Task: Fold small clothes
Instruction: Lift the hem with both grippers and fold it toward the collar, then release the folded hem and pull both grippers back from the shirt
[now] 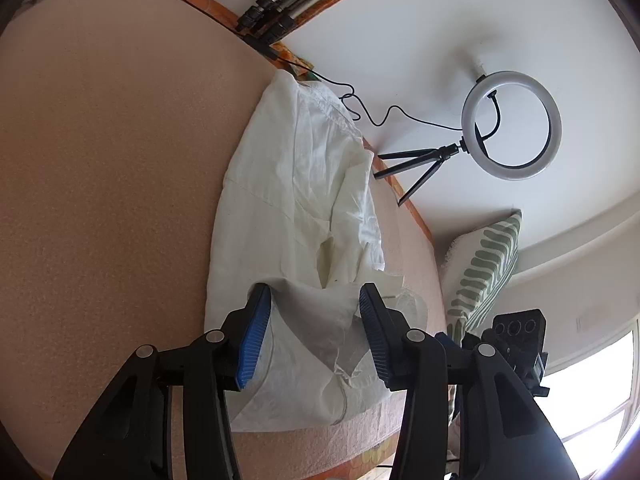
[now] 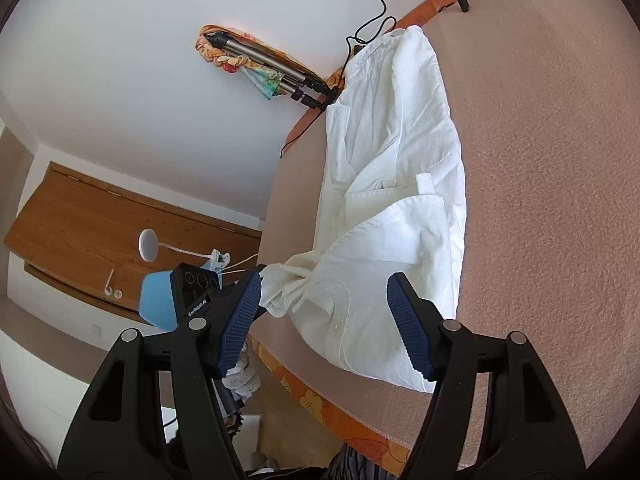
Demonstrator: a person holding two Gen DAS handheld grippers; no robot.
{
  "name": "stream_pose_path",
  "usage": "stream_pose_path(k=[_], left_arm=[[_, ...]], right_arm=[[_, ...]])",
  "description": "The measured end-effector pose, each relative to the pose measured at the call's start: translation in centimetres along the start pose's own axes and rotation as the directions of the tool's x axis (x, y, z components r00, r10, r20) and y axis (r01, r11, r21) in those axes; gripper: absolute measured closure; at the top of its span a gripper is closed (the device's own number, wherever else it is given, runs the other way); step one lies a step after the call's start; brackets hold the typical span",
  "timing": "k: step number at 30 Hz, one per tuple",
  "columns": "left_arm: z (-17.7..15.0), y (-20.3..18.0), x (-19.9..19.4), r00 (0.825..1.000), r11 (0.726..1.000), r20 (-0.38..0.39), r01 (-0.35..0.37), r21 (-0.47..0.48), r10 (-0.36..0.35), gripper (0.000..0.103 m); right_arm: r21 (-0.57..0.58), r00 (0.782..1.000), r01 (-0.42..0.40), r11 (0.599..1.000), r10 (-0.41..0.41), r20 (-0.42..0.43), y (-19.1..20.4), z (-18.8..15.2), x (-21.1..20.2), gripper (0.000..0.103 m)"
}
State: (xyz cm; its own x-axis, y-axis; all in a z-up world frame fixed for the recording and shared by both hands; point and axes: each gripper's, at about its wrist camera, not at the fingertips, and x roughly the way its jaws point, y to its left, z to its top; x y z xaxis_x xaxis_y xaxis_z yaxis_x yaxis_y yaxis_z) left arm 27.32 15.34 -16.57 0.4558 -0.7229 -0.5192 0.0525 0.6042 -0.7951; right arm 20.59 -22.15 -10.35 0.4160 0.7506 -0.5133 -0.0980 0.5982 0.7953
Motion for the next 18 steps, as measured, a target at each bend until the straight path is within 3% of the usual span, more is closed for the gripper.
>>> stream_pose_path(k=[1,6,11,14,18], left_arm=[[0.1,0.0,-0.3,1.0,1.0,0.008,0.0,-0.002,0.0,0.058],[0.2,-0.7,-2.4,0.997,0.998,0.083,-0.012,0.056,0.007,0.058],[-1.2,-1.4,-3.1,0.995,0.989,0.093,-0.047,0.138,0.034,0.058],[-2.3,-1.6,-2.4,0.996,0.98,0.072,-0.074,0.186,0.061,0.058],[-3.2,-1.5,-0.3,0.994,0.965,0.04,-0.11,0.236,0.103,0.058]], right_arm=[[-0.053,1.0,0.015,0.998,-0.016,-0.015,0.9,-0.5,0.2,0.035],[-0.265,0.982,0.088,0.96,-0.128,-0.139,3.8,-3.3,3.9,0.061],[-0.374,0.95,0.103,0.922,-0.202,-0.237,4.4,-4.1,9.6,0.065],[-0.405,0.938,0.172,0.898,-0.275,-0.213,4.2,-2.6,12.3,0.065],[-0.356,0.927,0.291,0.888,-0.354,-0.126,2.9,0.5,13.8,0.065]])
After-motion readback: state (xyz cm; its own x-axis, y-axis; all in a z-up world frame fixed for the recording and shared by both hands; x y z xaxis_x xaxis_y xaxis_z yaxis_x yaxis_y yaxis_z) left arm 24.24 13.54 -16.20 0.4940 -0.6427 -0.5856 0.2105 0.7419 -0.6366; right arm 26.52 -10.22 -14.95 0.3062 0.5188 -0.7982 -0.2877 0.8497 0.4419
